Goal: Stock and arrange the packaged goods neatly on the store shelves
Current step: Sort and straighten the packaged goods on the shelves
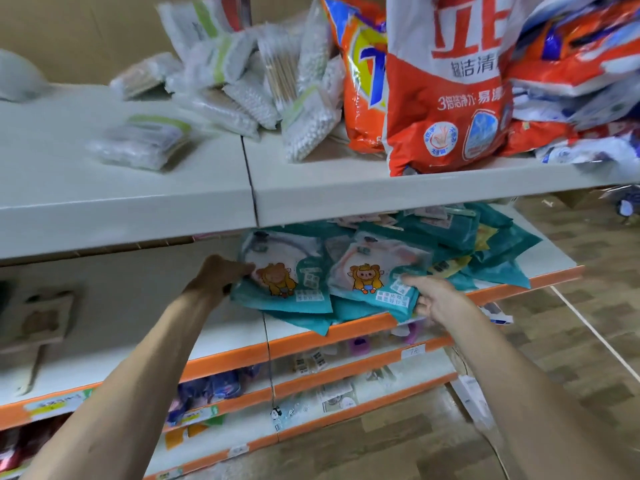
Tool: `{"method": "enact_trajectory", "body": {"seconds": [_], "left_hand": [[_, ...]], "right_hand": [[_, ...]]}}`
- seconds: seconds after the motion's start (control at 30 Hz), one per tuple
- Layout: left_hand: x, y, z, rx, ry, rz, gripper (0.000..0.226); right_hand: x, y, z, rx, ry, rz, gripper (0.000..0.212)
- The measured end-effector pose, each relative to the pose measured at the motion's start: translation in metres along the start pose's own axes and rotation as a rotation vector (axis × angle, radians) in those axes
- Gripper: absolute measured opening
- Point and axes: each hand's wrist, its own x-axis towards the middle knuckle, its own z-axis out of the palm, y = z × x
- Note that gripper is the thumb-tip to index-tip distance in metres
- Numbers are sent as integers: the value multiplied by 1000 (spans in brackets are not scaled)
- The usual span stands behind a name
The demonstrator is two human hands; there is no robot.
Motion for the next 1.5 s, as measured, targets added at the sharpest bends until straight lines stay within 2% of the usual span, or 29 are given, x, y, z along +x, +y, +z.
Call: {"method": "enact_trajectory", "body": {"seconds": [0.13, 0.23, 0.37, 0.43, 0.63, 0.8, 0.97, 1.17, 1.5], "left_hand": [[-13, 13, -12, -199, 13, 27, 15], [-23, 14, -9, -230, 47, 56, 11], [-46, 3, -9, -245, 96, 21, 20], [-59, -7, -14, -263, 97, 23, 26], [-117, -45, -38, -312, 218, 18, 19], [-165, -87, -74, -317, 238, 26, 17], [-205, -118, -113, -315, 327, 18, 20], [-239, -140, -158, -360, 372, -35, 10], [-274, -174, -238, -412, 483, -50, 16]], "right_hand": [[-24, -12, -3, 2, 58, -127, 11], [-44, -14, -8, 17, 80, -222, 7], [-72, 0, -18, 11, 49, -293, 18], [-82, 13, -23, 24, 37, -297, 19], [-117, 59, -18, 38, -4, -299, 10], [-150, 103, 7, 48, -70, -302, 18], [-188, 136, 38, 24, -153, -335, 11], [-228, 145, 65, -24, -224, -363, 10], [-253, 141, 146, -118, -312, -378, 14]]}}
